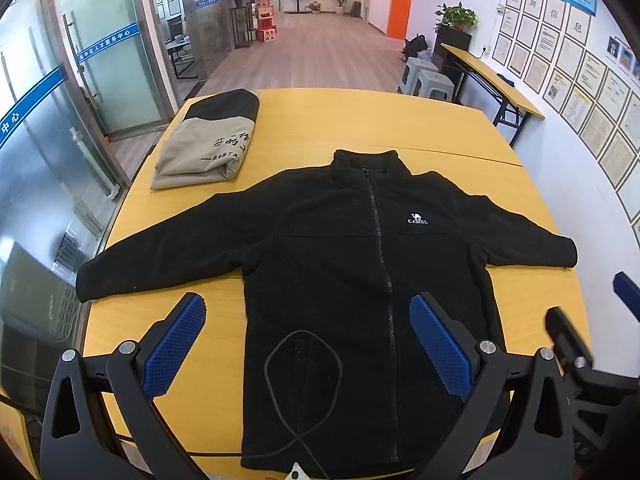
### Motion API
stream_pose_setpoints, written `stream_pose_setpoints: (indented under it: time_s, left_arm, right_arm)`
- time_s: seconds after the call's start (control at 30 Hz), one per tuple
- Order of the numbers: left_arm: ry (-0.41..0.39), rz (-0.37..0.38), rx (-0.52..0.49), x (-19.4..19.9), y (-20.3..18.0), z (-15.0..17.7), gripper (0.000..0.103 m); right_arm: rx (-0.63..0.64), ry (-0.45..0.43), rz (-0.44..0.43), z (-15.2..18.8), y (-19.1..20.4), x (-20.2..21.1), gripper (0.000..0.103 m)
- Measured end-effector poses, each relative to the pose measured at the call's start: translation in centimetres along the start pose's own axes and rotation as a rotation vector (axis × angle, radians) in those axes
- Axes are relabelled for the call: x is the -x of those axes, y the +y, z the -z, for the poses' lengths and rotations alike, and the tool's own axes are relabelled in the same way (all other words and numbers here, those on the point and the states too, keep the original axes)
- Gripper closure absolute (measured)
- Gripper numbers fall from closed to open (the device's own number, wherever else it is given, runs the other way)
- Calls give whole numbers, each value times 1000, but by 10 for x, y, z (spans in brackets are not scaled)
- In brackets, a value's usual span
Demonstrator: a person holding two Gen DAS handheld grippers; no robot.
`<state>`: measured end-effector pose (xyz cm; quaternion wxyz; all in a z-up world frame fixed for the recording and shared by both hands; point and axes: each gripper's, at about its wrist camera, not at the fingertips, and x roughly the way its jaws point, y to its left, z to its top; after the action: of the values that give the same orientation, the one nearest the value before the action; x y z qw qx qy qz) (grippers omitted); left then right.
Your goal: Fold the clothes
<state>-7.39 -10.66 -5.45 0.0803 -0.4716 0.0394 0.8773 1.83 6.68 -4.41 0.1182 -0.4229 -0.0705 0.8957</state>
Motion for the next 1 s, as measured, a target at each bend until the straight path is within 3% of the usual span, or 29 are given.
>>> stream_pose_setpoints:
  time_s: [0.27,1.0]
  left_arm:
    - [13,16,-26,-8,-6,-4,0]
    - [8,34,-47,-19,-20,-10,0]
  right_arm:
    - [-34,49,34,-2,-15,-11,3]
    - [-30,27,17,-5,-18,-22,4]
